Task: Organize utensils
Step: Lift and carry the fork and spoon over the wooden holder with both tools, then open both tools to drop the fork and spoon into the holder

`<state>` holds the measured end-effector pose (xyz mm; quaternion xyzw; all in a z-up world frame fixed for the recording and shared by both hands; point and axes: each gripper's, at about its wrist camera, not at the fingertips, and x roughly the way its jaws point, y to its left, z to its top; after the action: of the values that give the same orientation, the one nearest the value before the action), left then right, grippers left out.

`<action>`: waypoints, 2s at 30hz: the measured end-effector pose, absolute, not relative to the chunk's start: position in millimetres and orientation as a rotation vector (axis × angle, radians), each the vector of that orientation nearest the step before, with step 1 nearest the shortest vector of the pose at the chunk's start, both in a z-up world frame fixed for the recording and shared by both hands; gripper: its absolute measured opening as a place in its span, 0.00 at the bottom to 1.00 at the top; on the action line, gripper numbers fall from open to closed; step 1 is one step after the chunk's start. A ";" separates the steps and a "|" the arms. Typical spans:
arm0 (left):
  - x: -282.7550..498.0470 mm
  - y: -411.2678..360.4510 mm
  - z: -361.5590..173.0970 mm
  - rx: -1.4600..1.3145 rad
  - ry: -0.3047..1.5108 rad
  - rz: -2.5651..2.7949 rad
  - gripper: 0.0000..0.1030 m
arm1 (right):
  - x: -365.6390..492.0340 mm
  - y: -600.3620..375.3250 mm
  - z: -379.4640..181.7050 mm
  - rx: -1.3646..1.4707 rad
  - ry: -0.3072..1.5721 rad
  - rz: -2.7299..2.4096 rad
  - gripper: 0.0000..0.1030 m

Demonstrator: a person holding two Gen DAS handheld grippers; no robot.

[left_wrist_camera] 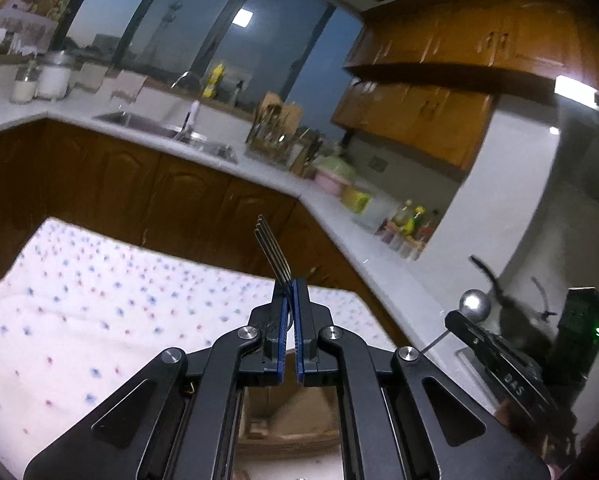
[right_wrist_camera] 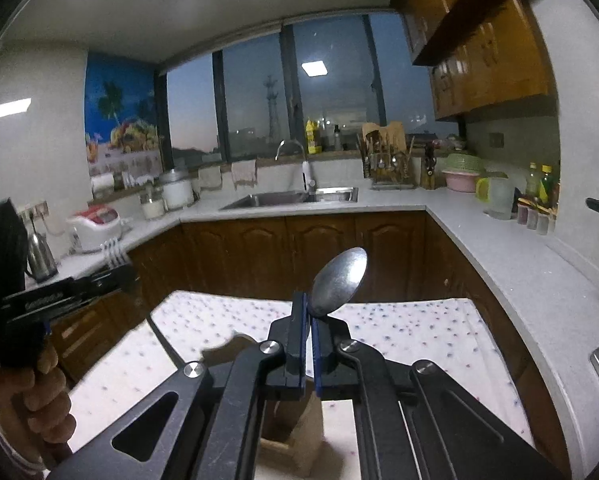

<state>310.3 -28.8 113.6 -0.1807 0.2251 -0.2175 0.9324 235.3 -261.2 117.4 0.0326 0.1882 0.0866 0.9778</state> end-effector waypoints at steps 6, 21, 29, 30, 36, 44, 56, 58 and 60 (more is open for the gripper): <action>324.9 -39.1 65.5 -0.365 0.524 -0.429 0.02 | 255.1 -252.8 65.6 0.035 0.442 0.184 0.02; 327.3 -51.1 44.5 -0.321 0.569 -0.438 0.03 | 267.2 -255.4 37.9 0.062 0.502 0.197 0.02; 323.7 -49.7 49.8 -0.327 0.594 -0.416 0.15 | 267.1 -260.9 41.5 0.123 0.514 0.202 0.08; 321.0 -47.4 51.2 -0.331 0.592 -0.409 0.20 | 266.3 -262.2 43.2 0.136 0.513 0.202 0.16; 301.2 -25.4 58.6 -0.395 0.559 -0.367 0.53 | 247.8 -279.2 59.3 0.216 0.464 0.191 0.52; 250.5 -0.1 66.4 -0.415 0.512 -0.275 0.86 | 200.4 -289.0 75.3 0.286 0.378 0.194 0.91; 152.8 11.0 54.7 -0.386 0.487 -0.243 0.93 | 115.9 -284.4 59.0 0.339 0.383 0.206 0.96; 139.7 11.5 50.6 -0.383 0.494 -0.243 0.93 | 102.5 -283.5 54.1 0.334 0.388 0.206 0.97; 124.1 10.3 45.2 -0.369 0.503 -0.234 0.93 | 89.6 -282.4 48.4 0.327 0.397 0.202 0.97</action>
<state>124.1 10.3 45.2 -0.1813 0.2469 -0.1147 0.9450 89.6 -282.4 48.4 0.1613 0.1958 0.0996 0.9622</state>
